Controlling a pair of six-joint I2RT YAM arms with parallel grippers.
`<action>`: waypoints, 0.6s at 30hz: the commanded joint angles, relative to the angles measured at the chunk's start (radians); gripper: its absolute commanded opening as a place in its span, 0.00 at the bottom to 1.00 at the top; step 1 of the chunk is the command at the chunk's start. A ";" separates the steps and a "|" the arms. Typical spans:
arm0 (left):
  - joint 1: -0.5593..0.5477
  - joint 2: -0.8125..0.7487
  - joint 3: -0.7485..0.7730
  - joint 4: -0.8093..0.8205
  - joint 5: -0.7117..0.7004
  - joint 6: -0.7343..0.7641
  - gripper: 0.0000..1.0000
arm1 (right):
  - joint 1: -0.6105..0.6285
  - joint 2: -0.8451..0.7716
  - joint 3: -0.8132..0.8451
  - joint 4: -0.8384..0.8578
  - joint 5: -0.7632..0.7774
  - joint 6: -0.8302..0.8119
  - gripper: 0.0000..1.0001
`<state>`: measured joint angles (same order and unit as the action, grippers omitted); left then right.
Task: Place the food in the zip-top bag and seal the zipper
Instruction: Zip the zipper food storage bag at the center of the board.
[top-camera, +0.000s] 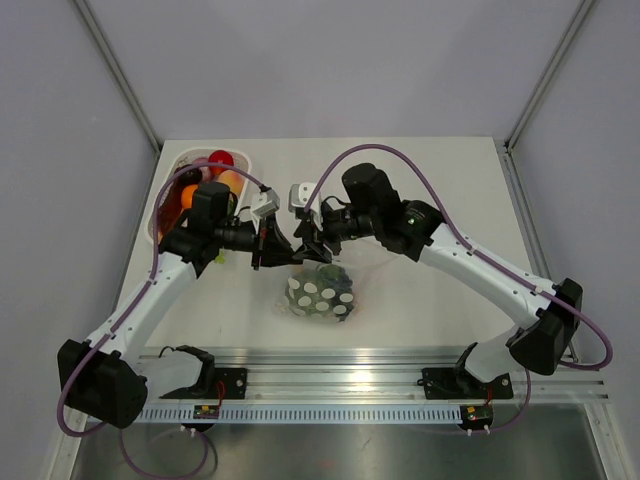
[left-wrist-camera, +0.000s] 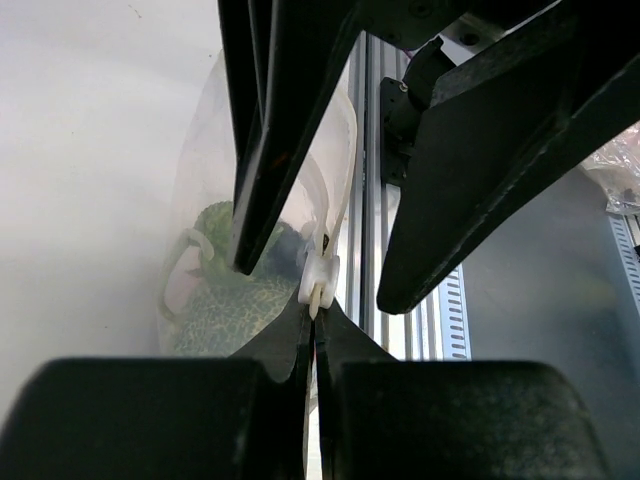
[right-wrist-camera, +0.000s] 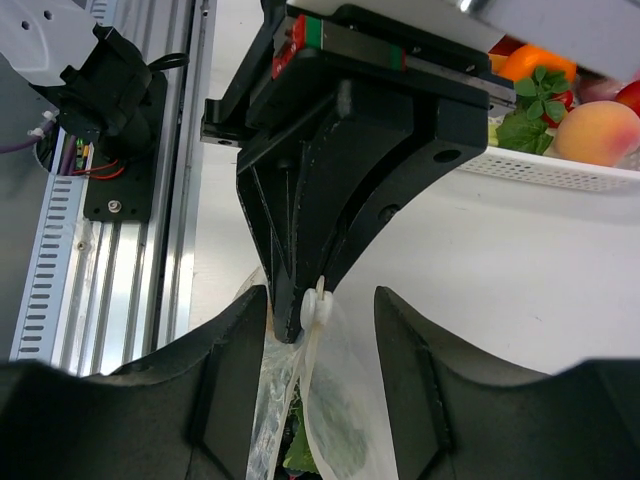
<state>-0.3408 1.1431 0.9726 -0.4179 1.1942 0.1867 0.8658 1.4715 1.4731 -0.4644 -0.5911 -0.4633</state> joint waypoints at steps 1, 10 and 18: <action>-0.004 -0.040 0.015 0.034 0.038 0.017 0.00 | -0.007 0.003 0.049 -0.003 -0.030 0.012 0.54; -0.004 -0.045 0.006 0.050 0.036 0.008 0.00 | -0.007 -0.002 0.021 0.009 -0.033 0.023 0.10; -0.003 -0.042 0.003 0.044 0.007 0.002 0.00 | -0.007 -0.046 -0.039 0.049 -0.013 0.031 0.00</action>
<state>-0.3412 1.1267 0.9710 -0.4198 1.1904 0.1864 0.8639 1.4681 1.4563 -0.4541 -0.5945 -0.4408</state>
